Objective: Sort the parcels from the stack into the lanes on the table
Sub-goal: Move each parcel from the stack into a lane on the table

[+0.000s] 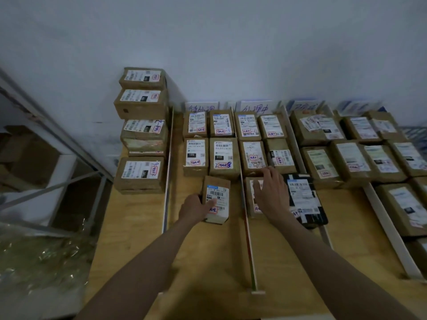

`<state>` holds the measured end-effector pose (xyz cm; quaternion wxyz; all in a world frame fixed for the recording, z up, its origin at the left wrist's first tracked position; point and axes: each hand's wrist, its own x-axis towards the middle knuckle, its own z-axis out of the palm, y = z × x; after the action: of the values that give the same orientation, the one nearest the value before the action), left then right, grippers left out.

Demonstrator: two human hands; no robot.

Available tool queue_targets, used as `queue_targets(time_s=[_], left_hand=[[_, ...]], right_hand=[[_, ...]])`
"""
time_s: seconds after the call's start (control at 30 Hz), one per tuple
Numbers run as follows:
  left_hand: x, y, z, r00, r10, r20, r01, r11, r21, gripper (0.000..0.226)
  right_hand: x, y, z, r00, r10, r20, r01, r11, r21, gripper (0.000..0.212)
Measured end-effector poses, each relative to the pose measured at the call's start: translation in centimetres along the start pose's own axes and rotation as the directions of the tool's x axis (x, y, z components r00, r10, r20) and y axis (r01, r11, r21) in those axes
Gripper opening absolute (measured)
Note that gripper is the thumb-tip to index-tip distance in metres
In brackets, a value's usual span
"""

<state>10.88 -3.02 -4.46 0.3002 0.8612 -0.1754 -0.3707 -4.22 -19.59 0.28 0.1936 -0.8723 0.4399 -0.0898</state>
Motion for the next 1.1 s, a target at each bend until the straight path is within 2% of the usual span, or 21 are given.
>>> queue_targets(time_s=[0.2, 0.4, 0.5, 0.57, 0.63, 0.7, 0.77, 1.1], left_hand=[[2.3, -0.5, 4.3, 0.998, -0.068, 0.005, 0.068, 0.998, 0.011, 0.044], [3.9, -0.2, 6.3, 0.997, -0.075, 0.032, 0.076, 0.997, -0.025, 0.049], [3.4, 0.0, 6.3, 0.997, 0.049, -0.053, -0.043, 0.993, 0.108, 0.053], [2.3, -0.5, 6.3, 0.952, 0.27, -0.147, -0.218, 0.93, 0.295, 0.052], [1.4, -1.5, 6.2, 0.868, 0.479, -0.132, -0.368, 0.798, 0.477, 0.056], [1.2, -2.9, 6.4, 0.828, 0.557, -0.072, -0.409, 0.686, 0.602, 0.06], [1.2, -3.5, 6.6, 0.836, 0.547, -0.03, -0.393, 0.638, 0.663, 0.062], [2.2, -1.4, 6.9, 0.877, 0.478, 0.046, -0.341, 0.552, 0.761, 0.06]], right_hand=[[0.2, 3.4, 0.8, 0.999, 0.023, 0.037, -0.022, 0.999, -0.03, 0.046], [0.8, 5.3, 0.9, 0.997, -0.001, 0.072, 0.006, 0.997, -0.08, 0.047], [1.3, 5.4, 1.0, 0.997, -0.03, 0.076, 0.038, 0.994, -0.104, 0.051], [1.6, 5.4, 1.2, 0.995, -0.051, 0.083, 0.06, 0.992, -0.115, 0.054], [1.9, 5.4, 1.5, 0.993, -0.075, 0.093, 0.087, 0.988, -0.128, 0.055], [2.1, 5.3, 1.8, 0.99, -0.089, 0.105, 0.103, 0.986, -0.129, 0.056], [2.1, 5.3, 2.1, 0.989, -0.097, 0.109, 0.11, 0.987, -0.12, 0.055], [1.0, 6.3, 2.0, 0.991, -0.075, 0.109, 0.092, 0.982, -0.162, 0.055]])
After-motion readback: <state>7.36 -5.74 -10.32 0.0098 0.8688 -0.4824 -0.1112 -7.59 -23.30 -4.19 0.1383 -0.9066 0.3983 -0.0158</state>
